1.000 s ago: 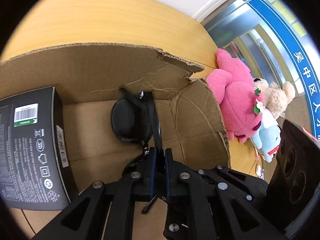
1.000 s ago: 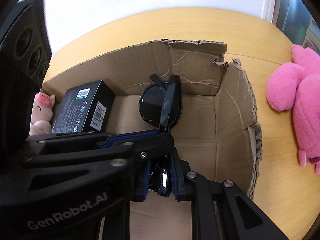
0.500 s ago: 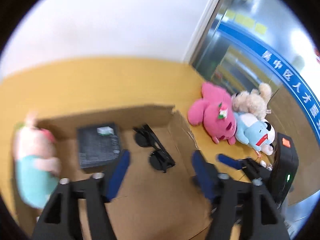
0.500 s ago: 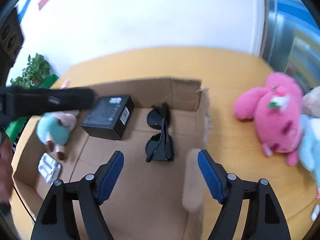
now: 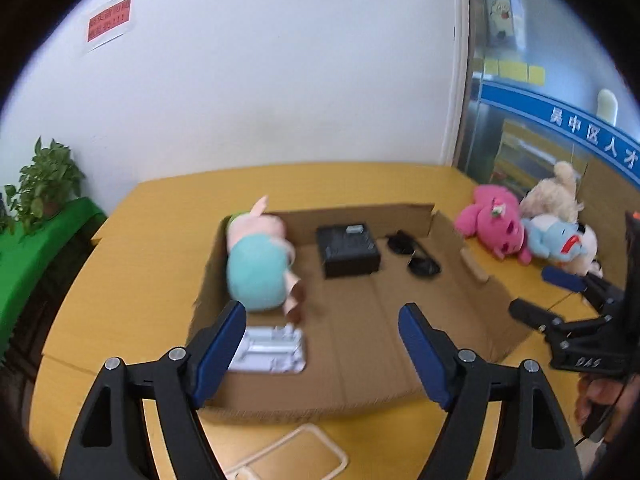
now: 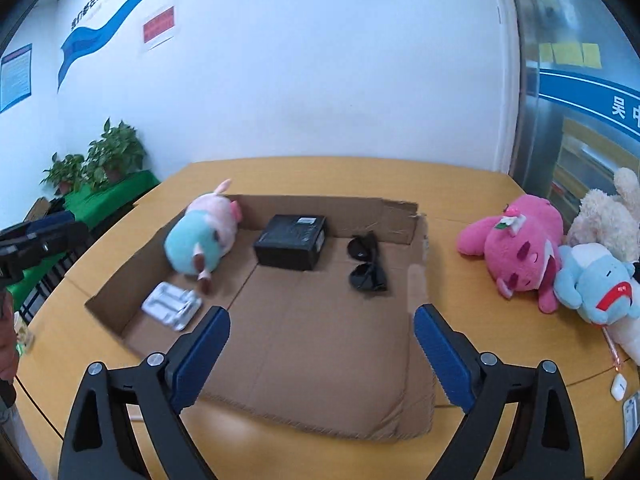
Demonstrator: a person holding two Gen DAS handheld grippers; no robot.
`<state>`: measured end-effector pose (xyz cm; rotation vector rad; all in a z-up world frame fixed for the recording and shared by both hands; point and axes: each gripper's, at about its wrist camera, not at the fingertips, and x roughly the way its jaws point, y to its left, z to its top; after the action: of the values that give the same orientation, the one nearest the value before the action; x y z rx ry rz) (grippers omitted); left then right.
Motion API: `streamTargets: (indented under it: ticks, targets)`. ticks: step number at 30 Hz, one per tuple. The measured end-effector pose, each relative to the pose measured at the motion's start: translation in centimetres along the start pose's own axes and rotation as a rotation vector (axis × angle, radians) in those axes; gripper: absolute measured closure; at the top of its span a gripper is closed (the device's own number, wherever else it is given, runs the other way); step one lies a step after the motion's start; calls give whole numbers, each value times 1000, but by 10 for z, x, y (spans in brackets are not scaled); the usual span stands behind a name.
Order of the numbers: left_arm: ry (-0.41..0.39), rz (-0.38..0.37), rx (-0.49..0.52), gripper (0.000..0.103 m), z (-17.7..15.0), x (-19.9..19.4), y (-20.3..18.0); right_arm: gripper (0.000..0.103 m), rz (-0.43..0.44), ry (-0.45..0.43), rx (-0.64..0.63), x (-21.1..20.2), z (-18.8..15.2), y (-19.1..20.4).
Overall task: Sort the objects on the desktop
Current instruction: 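Move both tools to the clear phone case on the table, then close the left tool on the phone case rim while the right tool grips it too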
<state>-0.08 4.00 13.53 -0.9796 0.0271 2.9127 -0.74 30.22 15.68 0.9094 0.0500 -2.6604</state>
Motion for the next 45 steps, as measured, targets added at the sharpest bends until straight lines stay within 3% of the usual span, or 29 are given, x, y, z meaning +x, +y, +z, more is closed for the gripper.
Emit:
streamTargets:
  ticks: [7,11,16,22,25,27,28,31,36,37,38,45]
  targets:
    - [12,5,-41,24,-42,-26,26,8,54,16,-2,-19,-27,41]
    - [38,22,-105,24,-70,-33,56,8,134,68,-96,-16,-47,78]
    - [187,20,-254,24,-123,-17,105,22,223,205,-108,20,-76,116]
    - [283,22,-339,25,-169,-7,128,25,306,320,-162,64,-99,159]
    - [323,26,-366,26,-182,3,132,40,330,368,-176,86,-106,170]
    - [349,38,-363,30,-188,8,132,51,337,397,-180,99,-110,176]
    - [365,41,-356,36,-191,12,130,55,337,405,-184,103,-111,177]
    - [404,27,-350,50,-197,21,128,59,332,418,-198,110,-115,181]
    - [417,36,-317,63,-201,29,123,75,317,421,-218,113,-118,182]
    - [420,26,-314,76,-201,30,123,84,311,423,-221,113,-119,181]
    - [420,31,-310,80,-201,31,122,91,314,426,-219,113,-119,180]
    - [412,20,-301,92,-202,31,124,93,329,421,-185,93,-133,166]
